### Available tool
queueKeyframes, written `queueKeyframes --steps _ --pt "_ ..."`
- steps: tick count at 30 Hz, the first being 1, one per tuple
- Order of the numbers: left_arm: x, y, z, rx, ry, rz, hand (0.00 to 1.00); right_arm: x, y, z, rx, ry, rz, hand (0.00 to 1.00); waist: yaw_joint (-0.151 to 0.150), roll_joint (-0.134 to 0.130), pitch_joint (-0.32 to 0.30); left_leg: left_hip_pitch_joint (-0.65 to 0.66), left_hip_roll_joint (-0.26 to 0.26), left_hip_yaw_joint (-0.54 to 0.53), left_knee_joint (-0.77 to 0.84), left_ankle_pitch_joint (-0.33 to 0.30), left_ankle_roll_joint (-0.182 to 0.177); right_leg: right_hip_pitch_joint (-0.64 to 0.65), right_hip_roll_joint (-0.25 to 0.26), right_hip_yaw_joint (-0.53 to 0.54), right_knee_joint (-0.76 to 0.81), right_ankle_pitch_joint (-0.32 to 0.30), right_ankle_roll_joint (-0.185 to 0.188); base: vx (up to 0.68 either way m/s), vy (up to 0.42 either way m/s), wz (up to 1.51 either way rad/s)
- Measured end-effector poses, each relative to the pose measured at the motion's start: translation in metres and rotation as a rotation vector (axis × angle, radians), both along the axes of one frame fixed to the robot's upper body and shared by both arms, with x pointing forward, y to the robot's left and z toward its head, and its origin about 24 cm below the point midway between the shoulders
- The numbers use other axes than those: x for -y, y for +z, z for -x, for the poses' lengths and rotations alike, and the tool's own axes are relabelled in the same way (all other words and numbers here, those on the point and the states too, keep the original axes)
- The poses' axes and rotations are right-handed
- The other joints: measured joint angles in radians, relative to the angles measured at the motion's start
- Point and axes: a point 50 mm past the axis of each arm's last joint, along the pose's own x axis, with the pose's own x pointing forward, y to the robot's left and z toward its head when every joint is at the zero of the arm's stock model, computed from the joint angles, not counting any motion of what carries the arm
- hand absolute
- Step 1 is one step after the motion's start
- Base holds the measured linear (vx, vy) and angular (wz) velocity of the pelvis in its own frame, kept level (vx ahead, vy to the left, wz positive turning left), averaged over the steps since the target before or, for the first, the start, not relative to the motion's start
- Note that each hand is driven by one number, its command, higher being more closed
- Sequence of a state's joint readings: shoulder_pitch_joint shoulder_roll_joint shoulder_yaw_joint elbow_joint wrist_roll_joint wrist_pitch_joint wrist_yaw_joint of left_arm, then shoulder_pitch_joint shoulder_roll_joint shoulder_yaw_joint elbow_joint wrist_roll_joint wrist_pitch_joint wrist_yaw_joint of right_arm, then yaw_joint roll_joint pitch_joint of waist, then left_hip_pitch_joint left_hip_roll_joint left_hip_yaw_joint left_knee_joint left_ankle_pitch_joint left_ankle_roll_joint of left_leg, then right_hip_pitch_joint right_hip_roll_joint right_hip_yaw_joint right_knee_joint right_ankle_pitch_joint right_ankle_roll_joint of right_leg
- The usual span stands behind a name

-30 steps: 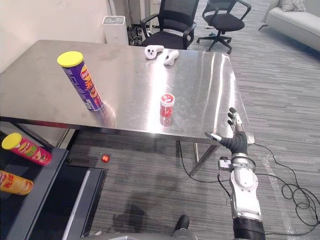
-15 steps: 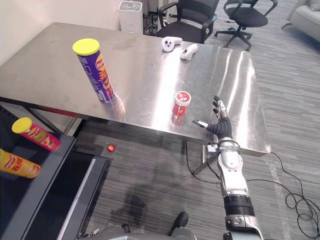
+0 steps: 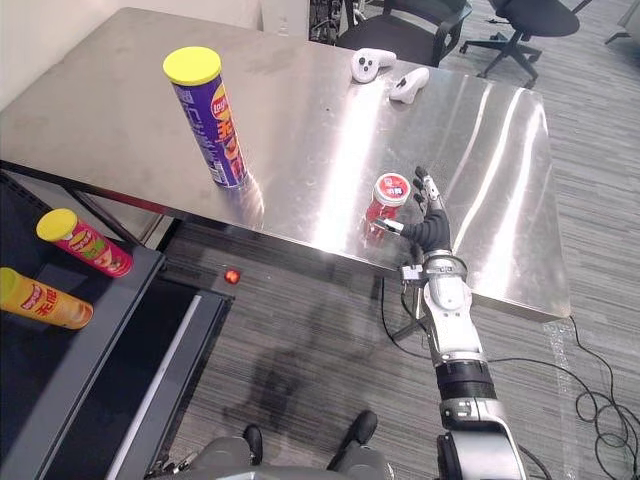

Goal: Put the gum and the chips on the shelf.

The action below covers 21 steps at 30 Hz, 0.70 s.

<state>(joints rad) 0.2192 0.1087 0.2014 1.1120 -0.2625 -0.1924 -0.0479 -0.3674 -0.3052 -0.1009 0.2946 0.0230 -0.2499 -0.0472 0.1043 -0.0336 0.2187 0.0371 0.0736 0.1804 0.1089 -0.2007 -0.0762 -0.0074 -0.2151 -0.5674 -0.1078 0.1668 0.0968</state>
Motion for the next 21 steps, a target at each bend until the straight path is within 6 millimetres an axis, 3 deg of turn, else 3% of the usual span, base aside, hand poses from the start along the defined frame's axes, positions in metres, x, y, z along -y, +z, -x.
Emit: queueKeyframes --steps 4,5,10,21 --pt "0.0003 -0.0001 -0.0002 -0.001 0.0 0.001 0.0 -0.0002 0.002 -0.0042 0.002 -0.003 -0.013 0.0 0.013 -0.004 0.006 -0.016 -0.011 -0.005 0.001 0.004 0.005 -0.009 -0.011 -0.002 0.0 0.003 0.005 -0.01 0.005 0.05" --pt "0.0004 -0.0001 -0.0003 -0.001 -0.001 0.001 0.0 0.0001 0.0023 -0.0062 -0.002 -0.006 -0.024 1.0 0.014 -0.007 0.013 -0.016 -0.013 -0.005 0.003 0.004 0.006 -0.009 -0.014 -0.001 0.0 0.004 0.006 -0.02 0.008 0.05" --pt "-0.0001 0.0005 -0.0021 0.006 -0.003 -0.002 0.0 -0.0005 0.004 -0.0072 0.003 -0.007 -0.027 1.0 0.036 -0.016 0.028 -0.017 -0.019 -0.004 0.006 0.004 0.006 -0.009 -0.019 0.0 0.0 0.007 0.006 0.0 0.0 0.0" --pt "-0.0008 0.0005 -0.0021 0.003 -0.002 -0.003 0.0 -0.0028 0.0047 -0.0094 0.005 -0.009 -0.041 1.0 0.038 -0.02 0.033 -0.017 -0.02 -0.005 0.006 0.004 0.006 -0.008 -0.021 0.0 0.0 0.007 0.006 0.0 0.0 0.0"
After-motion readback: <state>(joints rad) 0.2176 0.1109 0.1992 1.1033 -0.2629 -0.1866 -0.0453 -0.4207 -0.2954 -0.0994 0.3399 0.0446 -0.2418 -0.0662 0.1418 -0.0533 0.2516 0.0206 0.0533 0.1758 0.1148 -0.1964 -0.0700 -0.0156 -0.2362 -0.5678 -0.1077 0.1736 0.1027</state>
